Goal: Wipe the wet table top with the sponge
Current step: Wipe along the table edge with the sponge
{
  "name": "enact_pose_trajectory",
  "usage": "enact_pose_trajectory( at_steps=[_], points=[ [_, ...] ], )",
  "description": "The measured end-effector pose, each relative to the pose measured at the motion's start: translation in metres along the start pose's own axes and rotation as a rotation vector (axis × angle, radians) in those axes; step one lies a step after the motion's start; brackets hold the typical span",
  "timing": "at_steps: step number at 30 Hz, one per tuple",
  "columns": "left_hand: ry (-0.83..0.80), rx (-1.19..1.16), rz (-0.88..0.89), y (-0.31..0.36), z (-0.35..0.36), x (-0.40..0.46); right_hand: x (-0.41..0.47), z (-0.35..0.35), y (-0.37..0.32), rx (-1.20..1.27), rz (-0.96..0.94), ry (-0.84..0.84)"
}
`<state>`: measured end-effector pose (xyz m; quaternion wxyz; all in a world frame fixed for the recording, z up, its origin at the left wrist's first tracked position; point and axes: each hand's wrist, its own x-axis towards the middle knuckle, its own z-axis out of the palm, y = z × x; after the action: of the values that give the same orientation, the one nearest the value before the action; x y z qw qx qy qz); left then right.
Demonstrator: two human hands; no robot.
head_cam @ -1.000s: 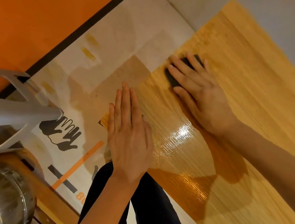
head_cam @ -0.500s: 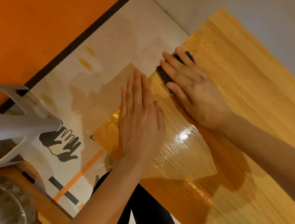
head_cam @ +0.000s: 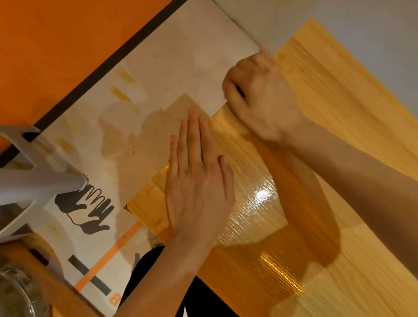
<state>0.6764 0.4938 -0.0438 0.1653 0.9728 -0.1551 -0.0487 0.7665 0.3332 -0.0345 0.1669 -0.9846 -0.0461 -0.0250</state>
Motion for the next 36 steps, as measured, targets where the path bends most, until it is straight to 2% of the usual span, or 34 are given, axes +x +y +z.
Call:
enact_pose_trajectory(
  at_steps=[3, 5, 7, 9, 12, 14, 17, 19, 23, 28, 32, 36],
  points=[
    [0.008, 0.006, -0.008, 0.001, 0.0, 0.0, -0.006, 0.0, -0.011, 0.034, -0.217, -0.17],
    [0.012, 0.005, -0.001, 0.002, 0.0, 0.001, 0.004, -0.012, 0.002, 0.092, -0.281, -0.286],
    [0.014, 0.003, -0.004, 0.002, 0.0, 0.001, 0.019, -0.024, 0.029, 0.105, -0.191, -0.303],
    [0.002, 0.005, -0.005, 0.002, 0.0, 0.001, 0.034, -0.04, 0.053, 0.056, -0.009, -0.277],
    [-0.005, 0.003, 0.003, 0.001, 0.0, 0.001, 0.044, -0.038, 0.042, -0.068, 0.149, -0.268],
    [-0.013, 0.007, 0.0, 0.001, 0.0, 0.001, 0.035, -0.022, 0.009, -0.072, 0.068, -0.315],
    [-0.013, 0.023, -0.006, 0.002, 0.0, 0.001, 0.013, -0.011, -0.019, 0.049, -0.174, -0.389],
    [-0.015, 0.02, -0.001, 0.002, 0.0, 0.002, 0.017, -0.019, 0.009, 0.08, -0.181, -0.351],
    [-0.013, 0.006, 0.015, 0.0, 0.0, 0.001, 0.019, -0.033, 0.051, 0.046, 0.028, -0.231],
    [-0.008, -0.019, 0.031, -0.002, 0.002, 0.0, -0.061, -0.031, 0.031, 0.086, 0.07, -0.121],
    [-0.009, -0.026, 0.03, -0.002, 0.001, -0.001, -0.138, -0.043, 0.027, 0.106, 0.18, -0.113],
    [-0.004, -0.029, 0.023, -0.001, 0.0, 0.0, -0.109, -0.039, 0.035, 0.091, 0.146, -0.129]
  ],
)
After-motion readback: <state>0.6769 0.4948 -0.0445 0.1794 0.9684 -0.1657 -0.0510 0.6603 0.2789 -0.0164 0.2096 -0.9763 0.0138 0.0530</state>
